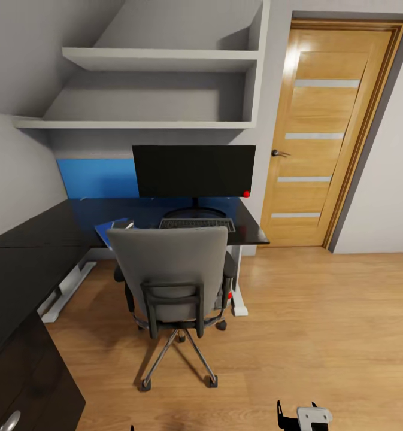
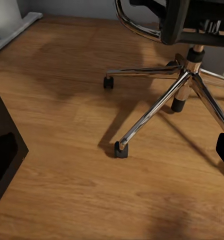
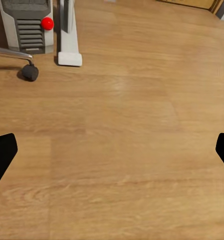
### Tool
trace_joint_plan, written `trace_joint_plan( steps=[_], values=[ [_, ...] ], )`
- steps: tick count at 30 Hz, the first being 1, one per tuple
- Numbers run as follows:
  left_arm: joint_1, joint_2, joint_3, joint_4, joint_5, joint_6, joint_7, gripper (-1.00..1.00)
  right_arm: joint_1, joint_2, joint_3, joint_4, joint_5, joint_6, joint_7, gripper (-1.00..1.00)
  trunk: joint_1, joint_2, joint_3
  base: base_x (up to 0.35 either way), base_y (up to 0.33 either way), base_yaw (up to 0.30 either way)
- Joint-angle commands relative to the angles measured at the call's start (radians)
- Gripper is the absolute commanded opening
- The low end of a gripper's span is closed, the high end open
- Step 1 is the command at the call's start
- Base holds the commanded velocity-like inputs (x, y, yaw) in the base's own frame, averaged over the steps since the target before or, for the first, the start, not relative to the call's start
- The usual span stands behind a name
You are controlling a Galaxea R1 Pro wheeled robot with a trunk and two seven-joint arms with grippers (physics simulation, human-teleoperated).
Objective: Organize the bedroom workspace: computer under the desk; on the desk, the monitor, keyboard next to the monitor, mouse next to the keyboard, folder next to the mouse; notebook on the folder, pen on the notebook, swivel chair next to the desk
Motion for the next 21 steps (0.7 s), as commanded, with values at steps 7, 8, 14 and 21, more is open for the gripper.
trace_joint_plan(
  steps=[7, 8, 14, 21],
  values=[
    [-0.001, 0.001, 0.007, 0.0, -0.004, -0.003, 0.001, 1.0, -0.001, 0.0, 0.009, 0.002, -0.007, -0.004, -0.002, 1.0, -0.027, 0.049, 0.021, 0.0, 0.0, 0.0],
    [-0.001, 0.002, 0.007, 0.0, -0.004, -0.003, 0.001, 1.0, -0.001, 0.0, 0.009, 0.002, -0.007, -0.004, -0.002, 1.0, -0.031, 0.056, 0.024, 0.0, 0.0, 0.0],
    [-0.001, 0.004, 0.006, 0.0, -0.003, -0.001, 0.0, 1.0, -0.001, 0.0, 0.008, 0.002, -0.007, -0.003, -0.002, 1.0, -0.054, 0.098, 0.043, 0.0, 0.0, 0.0],
    [-0.001, 0.007, 0.005, 0.0, -0.003, 0.003, 0.0, 1.0, -0.001, 0.0, 0.008, 0.002, -0.007, -0.004, -0.002, 1.0, -0.081, 0.147, 0.065, 0.0, 0.0, 0.0]
  ],
)
